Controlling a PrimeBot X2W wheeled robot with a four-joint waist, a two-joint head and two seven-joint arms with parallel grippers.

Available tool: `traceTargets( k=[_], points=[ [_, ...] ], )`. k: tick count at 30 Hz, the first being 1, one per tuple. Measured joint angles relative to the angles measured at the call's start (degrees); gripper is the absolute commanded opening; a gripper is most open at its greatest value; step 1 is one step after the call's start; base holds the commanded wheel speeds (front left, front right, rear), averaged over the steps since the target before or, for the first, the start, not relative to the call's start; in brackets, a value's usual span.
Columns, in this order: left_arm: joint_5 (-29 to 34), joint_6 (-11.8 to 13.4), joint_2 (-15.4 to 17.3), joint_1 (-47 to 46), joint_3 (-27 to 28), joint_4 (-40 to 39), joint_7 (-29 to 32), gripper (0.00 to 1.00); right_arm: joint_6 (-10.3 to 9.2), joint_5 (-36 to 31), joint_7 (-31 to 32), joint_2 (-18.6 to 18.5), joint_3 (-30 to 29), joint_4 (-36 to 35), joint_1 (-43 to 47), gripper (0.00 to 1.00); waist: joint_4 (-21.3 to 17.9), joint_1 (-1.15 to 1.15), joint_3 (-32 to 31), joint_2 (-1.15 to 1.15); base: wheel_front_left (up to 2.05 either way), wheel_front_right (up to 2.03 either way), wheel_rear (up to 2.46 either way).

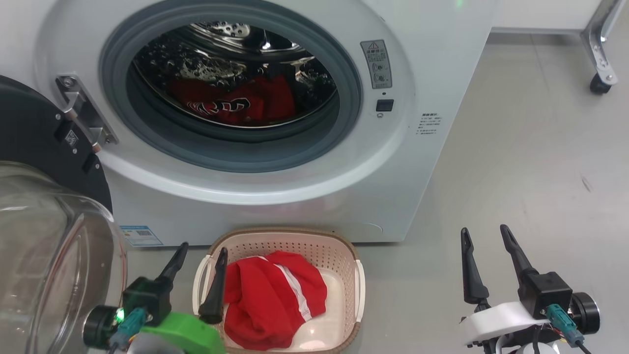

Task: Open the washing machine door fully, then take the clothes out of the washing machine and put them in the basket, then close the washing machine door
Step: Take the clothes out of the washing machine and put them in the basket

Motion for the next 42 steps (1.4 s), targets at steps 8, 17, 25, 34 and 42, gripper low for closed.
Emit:
traceTargets(
  k=[8,17,25,34,42],
  points=[
    [-0.8,-3.1,-1.6,-8.9,-2.9,5.3,3.7,1.0,0.01,0.0,0.1,0.0,0.6,-1.0,-2.0,1.0,-0.9,0.0,3.9,0.0,0.0,0.0,0.0],
    [1.6,-7.6,-0.4,-21.5,-7.0,14.0,11.3,1.0,0.05,-0.1,0.1,0.0,1.9,-2.1,-5.6,1.0,-2.6,0.0,9.4,0.0,0.0,0.0,0.0],
    [6.4,-10.1,2.1,-35.8,-7.6,19.2,15.0,1.0,0.05,0.0,0.1,0.0,2.7,-2.2,-8.4,1.0,-5.0,0.0,15.7,0.0,0.0,0.0,0.0],
    [9.3,-11.1,5.3,-47.2,-7.6,25.2,20.0,1.0,0.04,0.9,0.1,0.0,4.5,-1.9,-11.9,1.0,-7.3,0.01,21.9,0.0,0.0,0.0,0.0],
    [11.0,-11.2,8.8,-55.5,-5.1,29.1,22.7,1.0,0.01,4.6,0.0,0.0,7.5,-1.4,-14.4,1.0,-10.3,0.01,26.2,0.0,0.0,0.0,0.0]
  ],
)
